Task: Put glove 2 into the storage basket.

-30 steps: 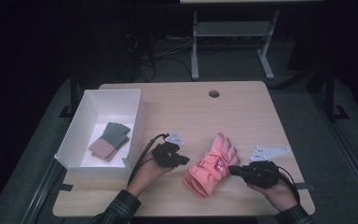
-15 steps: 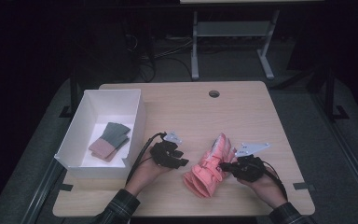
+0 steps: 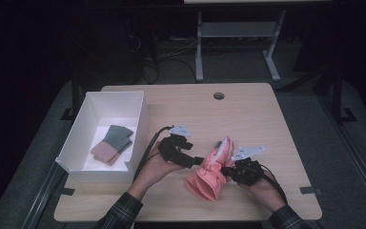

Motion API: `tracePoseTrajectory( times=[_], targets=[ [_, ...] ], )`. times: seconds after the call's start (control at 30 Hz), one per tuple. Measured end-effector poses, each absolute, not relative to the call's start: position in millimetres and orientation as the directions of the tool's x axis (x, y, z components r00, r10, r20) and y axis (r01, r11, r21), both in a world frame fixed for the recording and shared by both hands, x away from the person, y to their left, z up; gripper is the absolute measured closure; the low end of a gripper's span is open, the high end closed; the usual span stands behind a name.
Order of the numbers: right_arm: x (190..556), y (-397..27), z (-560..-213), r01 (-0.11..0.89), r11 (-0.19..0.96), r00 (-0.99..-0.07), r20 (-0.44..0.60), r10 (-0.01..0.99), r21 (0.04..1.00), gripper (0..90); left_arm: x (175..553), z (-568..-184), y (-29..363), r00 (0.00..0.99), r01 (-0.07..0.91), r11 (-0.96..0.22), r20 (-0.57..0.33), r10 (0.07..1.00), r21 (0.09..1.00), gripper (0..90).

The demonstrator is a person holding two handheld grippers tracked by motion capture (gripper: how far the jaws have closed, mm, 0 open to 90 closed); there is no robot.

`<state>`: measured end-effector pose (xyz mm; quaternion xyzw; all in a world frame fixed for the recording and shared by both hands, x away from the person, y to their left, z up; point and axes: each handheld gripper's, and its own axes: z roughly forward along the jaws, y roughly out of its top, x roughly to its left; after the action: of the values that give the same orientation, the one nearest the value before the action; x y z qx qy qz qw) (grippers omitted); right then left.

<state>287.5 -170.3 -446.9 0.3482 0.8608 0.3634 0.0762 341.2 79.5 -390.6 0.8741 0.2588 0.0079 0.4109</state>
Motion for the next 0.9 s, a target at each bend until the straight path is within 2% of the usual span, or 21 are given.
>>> tracePoseTrajectory(
  times=[0.13,0.37,0.6,0.9],
  targets=[
    [288.1,-169.6,-446.9,0.543,0.494,-0.746,0.120,0.655,0.679,90.0,345.1,-389.6,59.8,0.872,0.444,-0.530,-0.214,0.440,0.723,20.6],
    [287.4,-169.6,-446.8,0.556,0.484,-0.738,0.134,0.661,0.676,90.0,353.0,-409.8,36.4,0.874,0.459,-0.576,-0.225,0.432,0.676,19.0],
    [287.5,-169.5,-447.4,0.555,0.487,-0.739,0.129,0.662,0.674,90.0,357.1,-424.8,36.8,0.859,0.495,-0.585,-0.259,0.442,0.643,16.8],
    [288.3,-168.7,-450.4,0.552,0.495,-0.741,0.123,0.660,0.671,90.0,365.0,-447.5,38.9,0.828,0.557,-0.579,-0.350,0.437,0.596,13.0]
  ],
)
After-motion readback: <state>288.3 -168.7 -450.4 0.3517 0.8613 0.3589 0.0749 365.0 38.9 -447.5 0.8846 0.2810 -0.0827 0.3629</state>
